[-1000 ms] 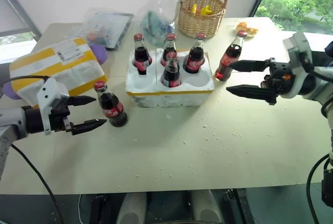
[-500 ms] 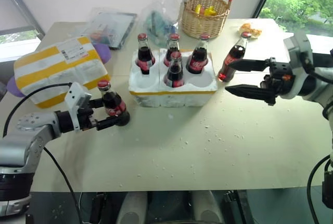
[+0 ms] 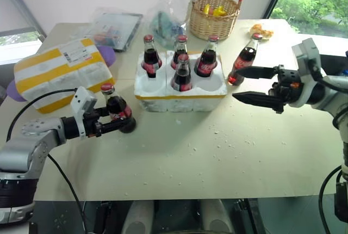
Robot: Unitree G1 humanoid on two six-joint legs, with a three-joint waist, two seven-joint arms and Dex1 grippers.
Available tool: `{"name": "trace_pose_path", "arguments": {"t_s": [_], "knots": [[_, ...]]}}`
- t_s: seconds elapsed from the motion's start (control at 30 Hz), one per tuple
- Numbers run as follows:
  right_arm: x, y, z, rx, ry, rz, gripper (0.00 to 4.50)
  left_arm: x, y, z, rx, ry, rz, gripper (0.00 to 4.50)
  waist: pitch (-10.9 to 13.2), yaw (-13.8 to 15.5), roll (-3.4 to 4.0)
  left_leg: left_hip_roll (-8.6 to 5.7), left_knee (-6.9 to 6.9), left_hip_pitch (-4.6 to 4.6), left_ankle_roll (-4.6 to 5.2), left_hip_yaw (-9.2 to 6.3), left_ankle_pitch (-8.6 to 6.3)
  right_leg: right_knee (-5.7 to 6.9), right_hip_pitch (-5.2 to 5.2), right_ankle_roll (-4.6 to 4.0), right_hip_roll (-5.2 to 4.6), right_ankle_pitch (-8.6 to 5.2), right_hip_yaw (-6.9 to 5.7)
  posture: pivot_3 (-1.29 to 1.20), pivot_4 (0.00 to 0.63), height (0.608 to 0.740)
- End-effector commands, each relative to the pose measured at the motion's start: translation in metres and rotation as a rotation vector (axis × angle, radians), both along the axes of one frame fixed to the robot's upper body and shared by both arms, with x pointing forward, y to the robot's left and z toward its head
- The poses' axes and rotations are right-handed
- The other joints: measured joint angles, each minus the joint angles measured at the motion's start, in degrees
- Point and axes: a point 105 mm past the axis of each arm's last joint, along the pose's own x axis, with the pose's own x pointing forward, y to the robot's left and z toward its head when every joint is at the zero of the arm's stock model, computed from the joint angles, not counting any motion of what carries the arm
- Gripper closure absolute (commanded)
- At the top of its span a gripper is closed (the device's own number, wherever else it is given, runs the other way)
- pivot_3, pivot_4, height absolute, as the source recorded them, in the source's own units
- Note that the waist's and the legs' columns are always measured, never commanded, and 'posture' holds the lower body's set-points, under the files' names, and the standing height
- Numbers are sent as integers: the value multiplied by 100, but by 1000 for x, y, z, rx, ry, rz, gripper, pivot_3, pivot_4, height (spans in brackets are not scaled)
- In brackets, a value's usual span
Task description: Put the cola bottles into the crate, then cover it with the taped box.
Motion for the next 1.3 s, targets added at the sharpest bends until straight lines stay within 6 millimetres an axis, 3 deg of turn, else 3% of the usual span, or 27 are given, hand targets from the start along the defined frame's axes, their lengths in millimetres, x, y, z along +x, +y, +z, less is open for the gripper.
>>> {"name": "trace_pose_path", "arguments": {"t_s": [0.03,0.13,0.33,0.53,0.77,0.97,1.3], "knots": [[-6,2,12,17,-56,16,0,-6,-2,32,0,-71,-62,1699,1,-7,-2,0,0,-1,0,0,0,-1,0,0,0,0,0,0,150,737],[-6,2,12,18,-57,15,0,-11,2,52,6,-82,-98,1699,2,-3,-3,0,-1,-3,0,-1,0,-3,-1,0,1,0,-1,0,150,737],[-5,0,11,19,-59,6,0,-12,11,119,-28,-139,-163,1699,5,9,-9,1,0,-12,0,-4,0,-10,-5,-1,2,1,-5,0,150,737],[-5,0,8,21,-60,0,0,12,3,163,-99,-219,-193,1699,5,2,-9,-1,-1,-17,0,-4,0,-18,-3,2,3,3,-8,0,150,737],[-7,0,6,24,-63,-7,0,47,-22,155,-74,-216,-260,1699,6,-13,-10,-2,-1,-18,0,-3,0,-19,-3,3,3,3,-8,0,150,737],[-9,-1,6,25,-65,-21,0,69,-44,124,-3,-178,-320,1699,6,-2,-11,-2,-1,-24,1,-4,0,-20,-7,3,4,3,-8,0,150,737],[-10,-1,5,27,-69,-33,0,82,-72,131,-41,-198,-385,1699,6,21,-11,-5,11,-29,1,-5,0,-35,2,17,2,17,-8,0,150,737]]}}
